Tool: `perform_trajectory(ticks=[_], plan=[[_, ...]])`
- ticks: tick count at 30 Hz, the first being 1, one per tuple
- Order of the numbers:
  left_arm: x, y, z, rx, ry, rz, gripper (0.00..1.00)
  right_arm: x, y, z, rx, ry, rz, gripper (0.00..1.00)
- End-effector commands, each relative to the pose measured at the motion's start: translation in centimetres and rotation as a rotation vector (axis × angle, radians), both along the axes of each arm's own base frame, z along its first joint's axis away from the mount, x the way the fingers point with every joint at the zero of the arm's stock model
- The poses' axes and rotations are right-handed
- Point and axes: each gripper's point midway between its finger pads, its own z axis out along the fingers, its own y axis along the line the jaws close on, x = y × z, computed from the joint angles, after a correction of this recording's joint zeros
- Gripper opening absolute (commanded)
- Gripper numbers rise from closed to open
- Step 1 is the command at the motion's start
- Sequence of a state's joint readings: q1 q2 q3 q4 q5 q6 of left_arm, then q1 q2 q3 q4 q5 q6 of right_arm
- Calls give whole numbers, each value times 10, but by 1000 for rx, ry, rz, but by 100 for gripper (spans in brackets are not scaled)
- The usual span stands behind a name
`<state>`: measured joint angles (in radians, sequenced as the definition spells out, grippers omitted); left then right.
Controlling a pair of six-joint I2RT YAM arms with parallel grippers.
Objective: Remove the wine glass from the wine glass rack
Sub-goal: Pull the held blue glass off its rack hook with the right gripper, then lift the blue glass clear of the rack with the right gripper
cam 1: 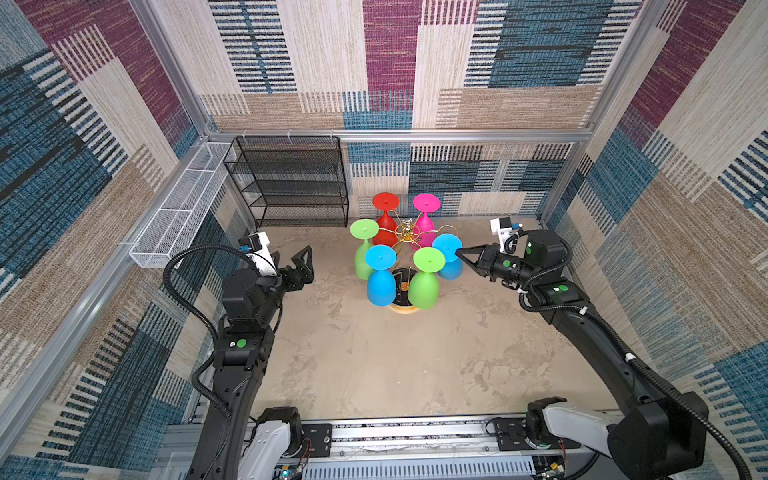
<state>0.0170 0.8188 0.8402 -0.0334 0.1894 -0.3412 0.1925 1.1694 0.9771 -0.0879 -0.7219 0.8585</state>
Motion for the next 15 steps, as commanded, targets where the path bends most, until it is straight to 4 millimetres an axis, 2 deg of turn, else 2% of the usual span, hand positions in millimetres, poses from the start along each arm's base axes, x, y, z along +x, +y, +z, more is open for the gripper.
perform_trajectory(ticks=[1,10,15], plan=[[0,0,8,0,-33,-2,94,0,-11,-5,-41,-12,-66,0],[1,-1,8,-8,-33,-6,93,-11,-31,-1,-91,-52,-148,0],[-3,0,12,1,-48,3,94,-10,-54,2,-111,-64,-237,0]])
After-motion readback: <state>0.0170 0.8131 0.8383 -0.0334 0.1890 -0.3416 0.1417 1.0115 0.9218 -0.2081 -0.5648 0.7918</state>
